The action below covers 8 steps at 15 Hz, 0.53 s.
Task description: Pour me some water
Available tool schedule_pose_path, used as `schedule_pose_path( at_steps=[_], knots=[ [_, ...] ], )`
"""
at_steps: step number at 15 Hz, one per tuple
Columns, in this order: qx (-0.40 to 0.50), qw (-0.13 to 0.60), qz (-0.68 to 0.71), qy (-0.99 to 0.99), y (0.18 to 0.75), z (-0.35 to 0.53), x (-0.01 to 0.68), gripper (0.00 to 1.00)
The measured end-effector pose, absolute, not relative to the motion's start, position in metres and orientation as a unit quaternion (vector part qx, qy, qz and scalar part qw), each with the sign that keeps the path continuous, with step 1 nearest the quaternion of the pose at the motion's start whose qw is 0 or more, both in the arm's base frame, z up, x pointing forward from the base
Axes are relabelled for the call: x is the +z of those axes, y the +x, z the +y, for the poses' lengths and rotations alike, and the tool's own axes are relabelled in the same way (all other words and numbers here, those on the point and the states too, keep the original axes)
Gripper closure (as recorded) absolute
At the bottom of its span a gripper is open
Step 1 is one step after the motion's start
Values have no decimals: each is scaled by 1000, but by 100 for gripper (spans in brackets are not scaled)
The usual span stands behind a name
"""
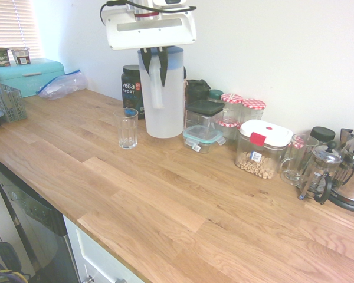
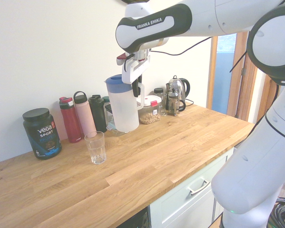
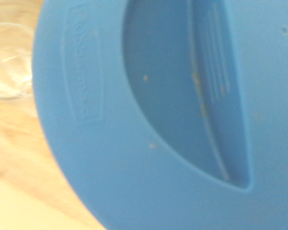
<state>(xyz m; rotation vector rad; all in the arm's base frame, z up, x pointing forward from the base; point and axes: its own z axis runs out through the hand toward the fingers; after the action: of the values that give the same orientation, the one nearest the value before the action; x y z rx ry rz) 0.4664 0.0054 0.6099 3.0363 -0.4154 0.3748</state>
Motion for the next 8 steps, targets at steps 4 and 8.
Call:
schedule_pose_path(
  at_steps=[4,8],
  knots=[
    [96,59,-55,992,465,51,597,100],
    [67,102,2,992,465,61,599,100]
  ],
)
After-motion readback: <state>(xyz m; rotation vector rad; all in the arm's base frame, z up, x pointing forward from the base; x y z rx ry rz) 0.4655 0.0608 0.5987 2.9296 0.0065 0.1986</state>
